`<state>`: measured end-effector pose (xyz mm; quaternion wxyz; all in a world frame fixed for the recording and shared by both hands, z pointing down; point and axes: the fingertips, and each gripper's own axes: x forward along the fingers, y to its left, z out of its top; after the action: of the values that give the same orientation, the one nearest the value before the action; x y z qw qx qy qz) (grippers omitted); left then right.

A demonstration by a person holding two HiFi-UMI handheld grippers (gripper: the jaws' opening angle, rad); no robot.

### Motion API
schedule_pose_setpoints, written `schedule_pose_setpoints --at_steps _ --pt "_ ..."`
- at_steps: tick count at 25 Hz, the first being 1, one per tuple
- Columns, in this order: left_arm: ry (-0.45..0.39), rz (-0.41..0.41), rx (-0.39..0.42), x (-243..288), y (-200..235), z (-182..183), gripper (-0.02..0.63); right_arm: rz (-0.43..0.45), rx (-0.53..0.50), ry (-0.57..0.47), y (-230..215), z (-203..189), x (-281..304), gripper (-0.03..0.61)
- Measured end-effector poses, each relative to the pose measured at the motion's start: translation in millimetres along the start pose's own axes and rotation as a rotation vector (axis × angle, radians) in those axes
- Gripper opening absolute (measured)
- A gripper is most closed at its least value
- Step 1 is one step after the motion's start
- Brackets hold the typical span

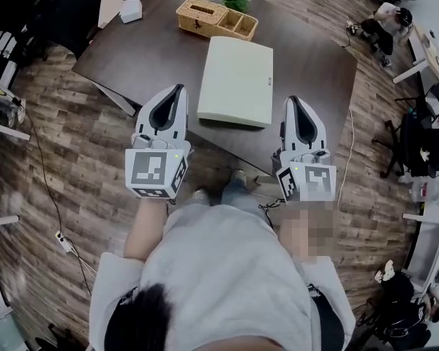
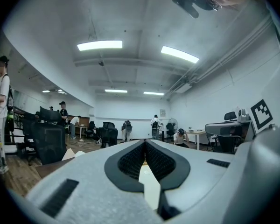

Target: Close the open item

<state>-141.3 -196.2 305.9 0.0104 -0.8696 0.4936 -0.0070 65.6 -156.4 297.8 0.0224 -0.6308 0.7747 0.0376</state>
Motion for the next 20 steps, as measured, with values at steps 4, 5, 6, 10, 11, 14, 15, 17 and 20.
schedule_pose_setpoints --at_steps 4,5,6,10,11,14,15,17,20 --pt "-0.002 -0.012 0.001 -5 0 0 0.009 -0.007 0.000 -0.005 6 1 -4 0.014" --pt "-0.002 -0.015 0.002 -7 -1 0 0.009 -0.008 0.000 -0.007 8 1 -5 0.013" --pt "-0.002 -0.018 0.003 -9 -1 -1 0.009 -0.010 -0.001 -0.008 10 1 -7 0.014" --pt "0.001 -0.023 0.010 -17 -1 -3 0.009 -0.015 0.002 -0.015 17 3 -12 0.013" --pt "0.001 -0.022 0.012 -19 0 -3 0.009 -0.016 0.001 -0.017 18 4 -13 0.012" --pt "0.000 -0.018 0.017 -23 3 -4 0.009 -0.018 -0.001 -0.021 23 5 -14 0.012" --pt "-0.001 -0.017 0.018 -25 4 -4 0.009 -0.018 0.000 -0.022 24 5 -15 0.013" --pt "-0.004 -0.013 0.019 -28 6 -4 0.009 -0.018 0.000 -0.026 27 6 -17 0.013" --pt "-0.005 -0.008 0.022 -33 7 -3 0.009 -0.016 0.000 -0.029 30 8 -19 0.013"
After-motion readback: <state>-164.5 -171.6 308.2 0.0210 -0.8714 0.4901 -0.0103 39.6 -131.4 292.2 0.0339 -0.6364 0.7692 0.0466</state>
